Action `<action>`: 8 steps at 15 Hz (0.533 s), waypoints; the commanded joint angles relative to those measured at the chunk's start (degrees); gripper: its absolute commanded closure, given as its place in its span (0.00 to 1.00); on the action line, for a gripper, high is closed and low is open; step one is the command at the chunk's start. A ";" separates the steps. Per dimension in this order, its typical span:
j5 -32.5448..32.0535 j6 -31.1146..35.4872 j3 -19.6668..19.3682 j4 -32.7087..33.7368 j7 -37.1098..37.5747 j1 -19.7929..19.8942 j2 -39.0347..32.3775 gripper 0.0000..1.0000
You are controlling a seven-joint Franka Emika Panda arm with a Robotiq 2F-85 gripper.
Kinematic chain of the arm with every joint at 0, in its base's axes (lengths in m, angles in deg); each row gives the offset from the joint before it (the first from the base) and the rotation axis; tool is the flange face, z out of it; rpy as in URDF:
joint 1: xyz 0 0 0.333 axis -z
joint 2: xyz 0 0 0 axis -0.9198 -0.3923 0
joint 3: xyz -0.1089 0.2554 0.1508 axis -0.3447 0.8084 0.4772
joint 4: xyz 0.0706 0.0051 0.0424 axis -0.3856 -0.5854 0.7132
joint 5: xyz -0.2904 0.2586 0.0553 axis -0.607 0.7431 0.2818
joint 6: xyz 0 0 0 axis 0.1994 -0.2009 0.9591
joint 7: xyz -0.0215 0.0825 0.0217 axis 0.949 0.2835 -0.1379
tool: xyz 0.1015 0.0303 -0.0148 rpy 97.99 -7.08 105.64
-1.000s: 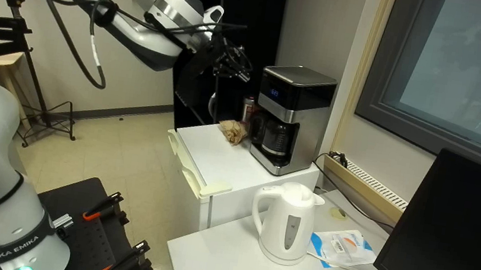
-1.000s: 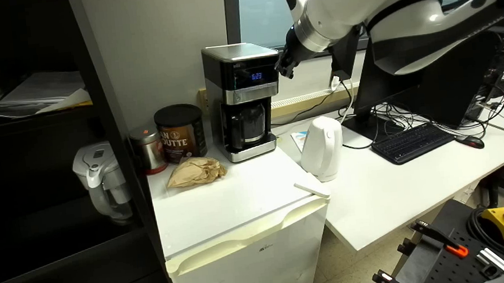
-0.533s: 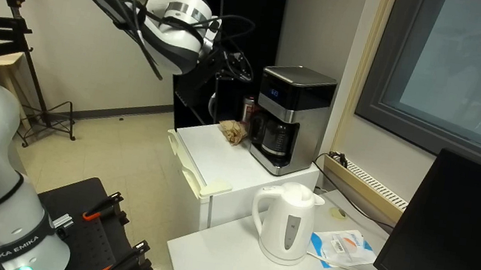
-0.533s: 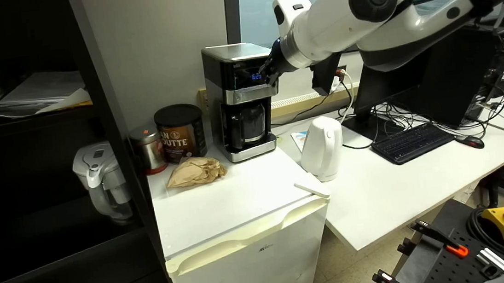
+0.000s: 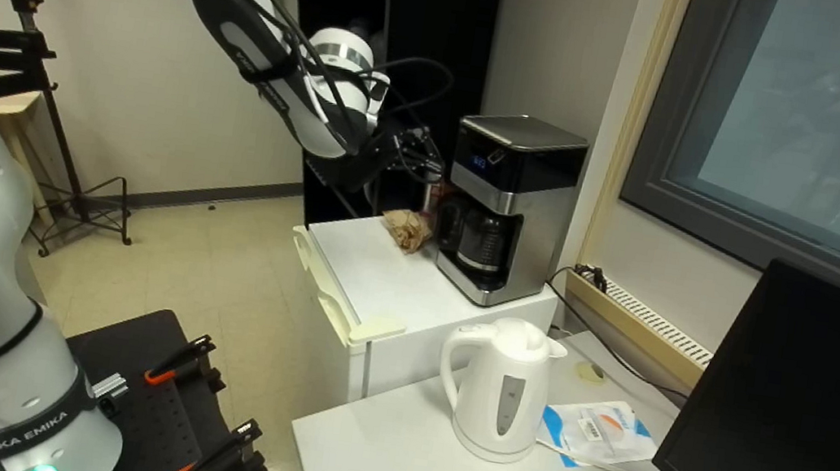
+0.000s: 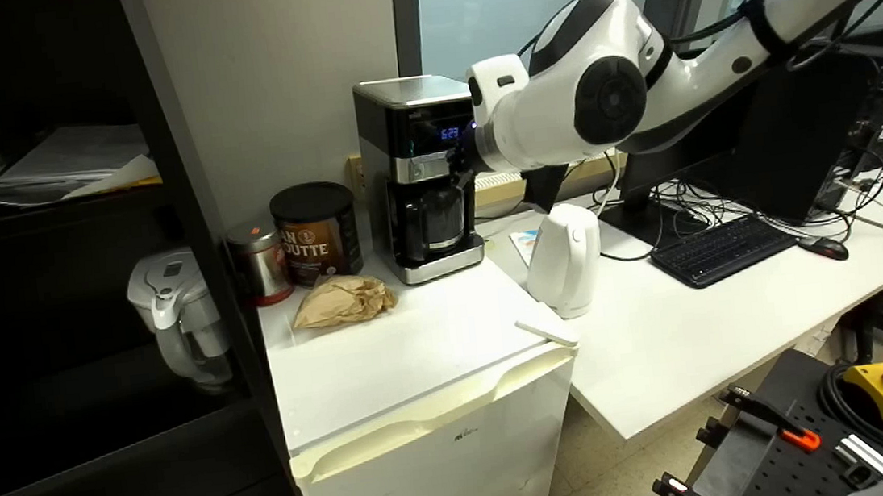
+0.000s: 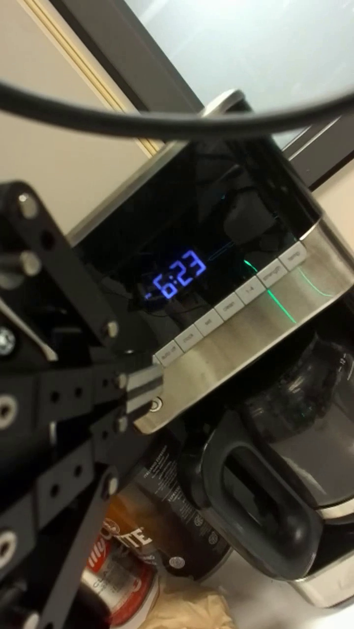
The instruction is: Switch on the coffee machine
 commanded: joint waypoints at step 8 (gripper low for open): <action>-5.78 -5.94 -7.88 6.30 9.20 -11.51 -8.23 0.99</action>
